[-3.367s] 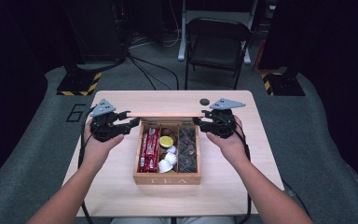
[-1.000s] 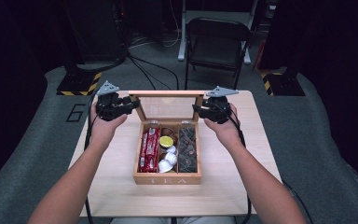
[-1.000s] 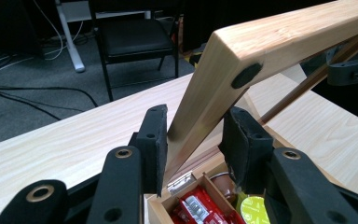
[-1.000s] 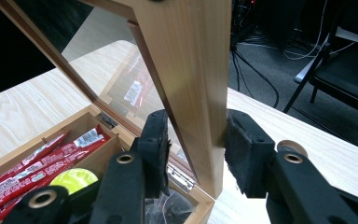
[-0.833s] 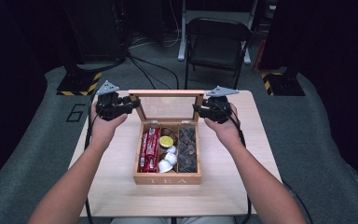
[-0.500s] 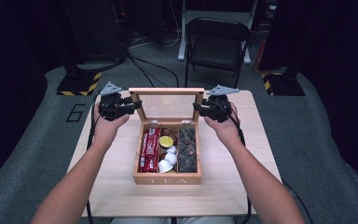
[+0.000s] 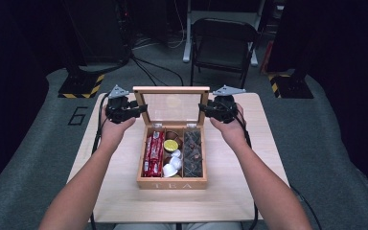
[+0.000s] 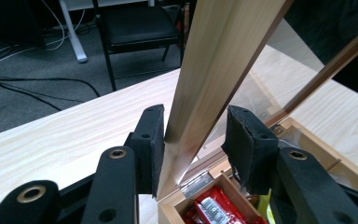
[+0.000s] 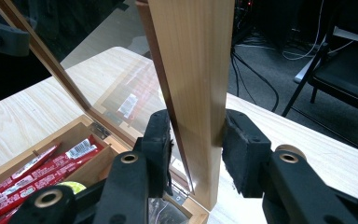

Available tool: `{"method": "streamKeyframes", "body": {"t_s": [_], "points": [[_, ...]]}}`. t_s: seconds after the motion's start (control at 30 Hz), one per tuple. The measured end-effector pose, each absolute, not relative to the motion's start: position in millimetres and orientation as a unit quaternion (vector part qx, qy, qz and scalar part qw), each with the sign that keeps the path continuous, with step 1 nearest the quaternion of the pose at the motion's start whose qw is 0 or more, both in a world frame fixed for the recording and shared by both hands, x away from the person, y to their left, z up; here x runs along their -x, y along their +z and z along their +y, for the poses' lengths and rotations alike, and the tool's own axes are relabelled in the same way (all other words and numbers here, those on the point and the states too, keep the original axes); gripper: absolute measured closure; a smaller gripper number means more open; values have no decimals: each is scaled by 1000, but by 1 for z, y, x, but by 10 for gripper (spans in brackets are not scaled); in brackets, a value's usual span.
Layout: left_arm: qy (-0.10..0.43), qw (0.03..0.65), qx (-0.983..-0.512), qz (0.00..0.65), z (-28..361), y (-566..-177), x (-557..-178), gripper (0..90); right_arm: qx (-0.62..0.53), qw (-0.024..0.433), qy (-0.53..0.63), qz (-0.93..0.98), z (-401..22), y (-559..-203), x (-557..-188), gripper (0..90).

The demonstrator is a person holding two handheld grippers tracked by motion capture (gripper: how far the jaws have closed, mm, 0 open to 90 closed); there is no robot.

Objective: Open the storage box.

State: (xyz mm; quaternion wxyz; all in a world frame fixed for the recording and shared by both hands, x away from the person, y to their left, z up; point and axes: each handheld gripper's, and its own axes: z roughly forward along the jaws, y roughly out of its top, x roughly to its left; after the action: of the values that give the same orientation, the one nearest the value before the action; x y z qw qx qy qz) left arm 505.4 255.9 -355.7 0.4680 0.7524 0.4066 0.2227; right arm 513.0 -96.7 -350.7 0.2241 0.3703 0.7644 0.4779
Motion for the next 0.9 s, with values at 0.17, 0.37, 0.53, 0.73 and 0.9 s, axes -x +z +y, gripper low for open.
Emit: {"method": "streamKeyframes", "body": {"t_s": [0.17, 0.37, 0.53, 0.73, 0.9], "points": [[219, 464, -753, 411, 256, -360, -510, 599, -371, 225, 474, 766, -96, -350, -516, 629], [213, 464, -753, 414, 258, -363, -514, 619, -374, 225, 475, 764, -96, -350, -518, 630], [218, 465, -751, 414, 258, -365, -514, 630, -378, 222, 478, 761, -96, -350, -520, 630], [217, 469, -749, 415, 259, -366, -516, 633, -389, 224, 468, 762, -95, -357, -524, 595], [218, 468, -747, 419, 258, -366, -517, 634, -396, 214, 470, 760, -96, -365, -528, 588]]}}
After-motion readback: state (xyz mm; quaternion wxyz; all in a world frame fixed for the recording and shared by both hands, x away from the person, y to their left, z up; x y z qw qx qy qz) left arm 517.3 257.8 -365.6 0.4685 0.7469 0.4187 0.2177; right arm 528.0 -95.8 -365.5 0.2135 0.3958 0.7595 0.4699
